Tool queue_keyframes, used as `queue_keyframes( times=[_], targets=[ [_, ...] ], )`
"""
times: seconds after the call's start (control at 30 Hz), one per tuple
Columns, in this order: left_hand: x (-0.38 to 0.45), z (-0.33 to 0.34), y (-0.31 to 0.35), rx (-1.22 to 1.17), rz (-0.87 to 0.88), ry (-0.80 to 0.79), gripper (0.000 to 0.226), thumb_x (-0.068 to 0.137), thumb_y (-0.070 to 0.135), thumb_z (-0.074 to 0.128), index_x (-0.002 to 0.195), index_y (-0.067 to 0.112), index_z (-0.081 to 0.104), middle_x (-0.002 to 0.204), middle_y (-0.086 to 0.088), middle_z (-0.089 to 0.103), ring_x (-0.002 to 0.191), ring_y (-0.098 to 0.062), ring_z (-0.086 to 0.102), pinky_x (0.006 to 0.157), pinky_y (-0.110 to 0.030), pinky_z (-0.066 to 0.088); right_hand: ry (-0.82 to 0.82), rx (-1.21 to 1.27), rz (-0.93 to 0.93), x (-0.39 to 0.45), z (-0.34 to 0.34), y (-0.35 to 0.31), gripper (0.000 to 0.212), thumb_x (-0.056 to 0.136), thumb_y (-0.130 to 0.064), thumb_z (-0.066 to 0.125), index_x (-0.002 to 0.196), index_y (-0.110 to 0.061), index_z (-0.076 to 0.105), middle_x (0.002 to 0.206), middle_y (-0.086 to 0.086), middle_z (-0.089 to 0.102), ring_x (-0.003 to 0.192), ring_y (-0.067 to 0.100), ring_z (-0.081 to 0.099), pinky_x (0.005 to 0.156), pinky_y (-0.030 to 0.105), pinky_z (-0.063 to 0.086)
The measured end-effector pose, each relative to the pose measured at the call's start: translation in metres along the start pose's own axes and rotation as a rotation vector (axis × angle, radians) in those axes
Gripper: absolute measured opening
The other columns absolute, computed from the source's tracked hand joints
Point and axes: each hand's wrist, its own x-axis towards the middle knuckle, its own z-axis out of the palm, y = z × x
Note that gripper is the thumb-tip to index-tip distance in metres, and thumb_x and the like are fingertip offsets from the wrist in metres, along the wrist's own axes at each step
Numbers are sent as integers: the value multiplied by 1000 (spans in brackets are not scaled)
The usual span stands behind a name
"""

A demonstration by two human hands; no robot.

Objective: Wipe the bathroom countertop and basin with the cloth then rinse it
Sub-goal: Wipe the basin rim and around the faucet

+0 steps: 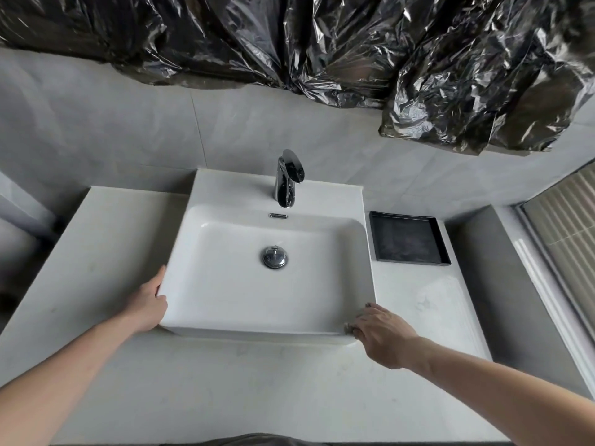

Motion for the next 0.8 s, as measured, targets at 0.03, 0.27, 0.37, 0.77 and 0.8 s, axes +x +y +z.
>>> queue_keyframes(
  times=[0.03,0.27,0.37,0.77,0.8],
  targets=[
    [1,1,0,1,2,8,75,93,3,41,159,33,21,158,-1,41,137,-33,47,102,-33,41,30,-17,-23,5,-1,4,38,105,-29,26,102,-31,64,105,-9,64,115,11,54,116,27,27],
    [-1,5,5,36,-37,56,74,94,0,42,159,29,23,157,-5,41,135,-34,49,94,-29,40,79,-186,-36,54,-20,36,50,92,-12,42,141,-14,52,151,3,45,151,16,26,128,37,-5],
    [-1,7,6,52,-58,84,74,94,1,43,159,31,24,156,-6,43,128,-36,54,89,-30,42,154,-158,-42,80,-27,50,50,94,-9,39,141,-15,53,152,1,46,153,16,23,127,37,-9],
    [2,2,-3,43,-54,35,77,90,4,44,156,41,26,150,7,52,113,-26,63,88,-30,48,371,-96,-20,165,-60,93,43,86,1,52,125,-8,68,135,5,65,140,24,48,126,35,18],
    [2,1,-3,44,-48,25,78,90,4,44,156,42,26,150,8,52,119,-25,61,92,-30,48,422,-75,-6,165,-55,96,36,87,0,53,117,-9,71,129,6,68,136,25,53,122,31,24]
  ],
)
